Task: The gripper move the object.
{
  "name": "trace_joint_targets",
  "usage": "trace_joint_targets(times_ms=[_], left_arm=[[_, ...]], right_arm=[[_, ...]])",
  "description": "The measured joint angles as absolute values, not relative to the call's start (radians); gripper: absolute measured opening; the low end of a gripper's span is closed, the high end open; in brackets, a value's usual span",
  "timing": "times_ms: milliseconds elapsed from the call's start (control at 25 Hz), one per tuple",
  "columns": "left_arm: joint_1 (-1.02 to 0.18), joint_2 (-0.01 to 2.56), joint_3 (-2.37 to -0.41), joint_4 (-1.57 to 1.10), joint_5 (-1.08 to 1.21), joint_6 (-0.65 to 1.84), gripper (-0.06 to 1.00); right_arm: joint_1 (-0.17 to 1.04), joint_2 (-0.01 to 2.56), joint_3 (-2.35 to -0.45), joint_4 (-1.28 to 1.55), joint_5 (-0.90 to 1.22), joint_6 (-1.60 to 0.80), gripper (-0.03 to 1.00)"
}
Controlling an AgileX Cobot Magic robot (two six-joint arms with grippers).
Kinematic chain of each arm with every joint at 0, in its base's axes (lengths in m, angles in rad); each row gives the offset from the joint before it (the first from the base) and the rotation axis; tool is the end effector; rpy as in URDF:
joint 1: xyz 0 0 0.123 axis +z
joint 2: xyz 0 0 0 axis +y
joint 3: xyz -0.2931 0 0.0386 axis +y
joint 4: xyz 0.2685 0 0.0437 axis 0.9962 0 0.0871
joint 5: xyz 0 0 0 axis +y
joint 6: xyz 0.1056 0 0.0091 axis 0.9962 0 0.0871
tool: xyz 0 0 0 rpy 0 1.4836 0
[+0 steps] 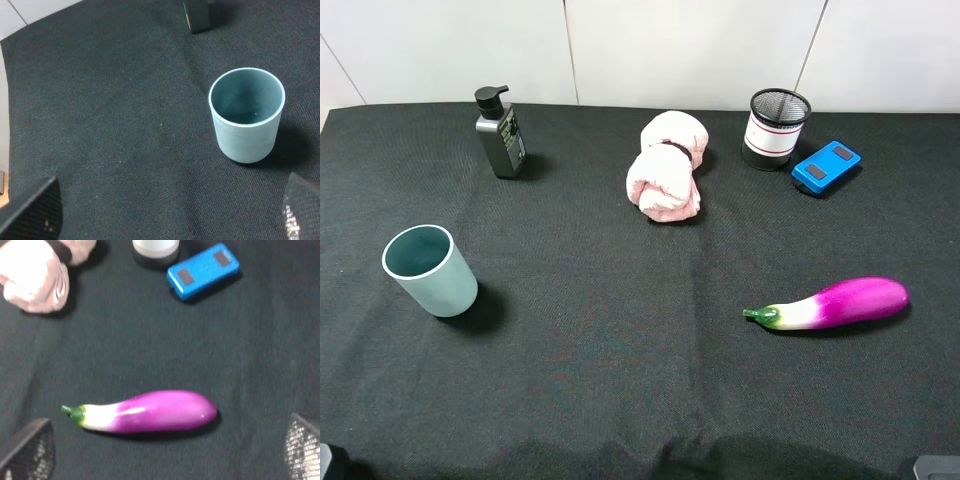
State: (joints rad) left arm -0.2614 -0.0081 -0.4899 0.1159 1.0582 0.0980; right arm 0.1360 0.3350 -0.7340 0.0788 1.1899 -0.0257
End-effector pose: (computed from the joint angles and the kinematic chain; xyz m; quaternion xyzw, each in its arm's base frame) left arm 0.0178 0.0063 0.2780 0.1502 0.8383 0.0152 0.5239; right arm 0.0454 0.0140 0.3320 -0.0753 0.9036 0.0624 0.4170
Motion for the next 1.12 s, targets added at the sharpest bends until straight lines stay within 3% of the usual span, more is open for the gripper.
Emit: trace_joint_targets(times_ms=[520,1120], left_arm=[[-0.261,-0.008,-0.49,0.116,1.058,0.098,0.93],[-0.261,-0.008,-0.49,0.116,1.058,0.098,0.93]], right_arm=[[0.078,0.008,-0.548,0.066,1.145,-0.025,0.69],[0.029,-0.006,-0.498,0.0,1.036,-0.025,0.69]])
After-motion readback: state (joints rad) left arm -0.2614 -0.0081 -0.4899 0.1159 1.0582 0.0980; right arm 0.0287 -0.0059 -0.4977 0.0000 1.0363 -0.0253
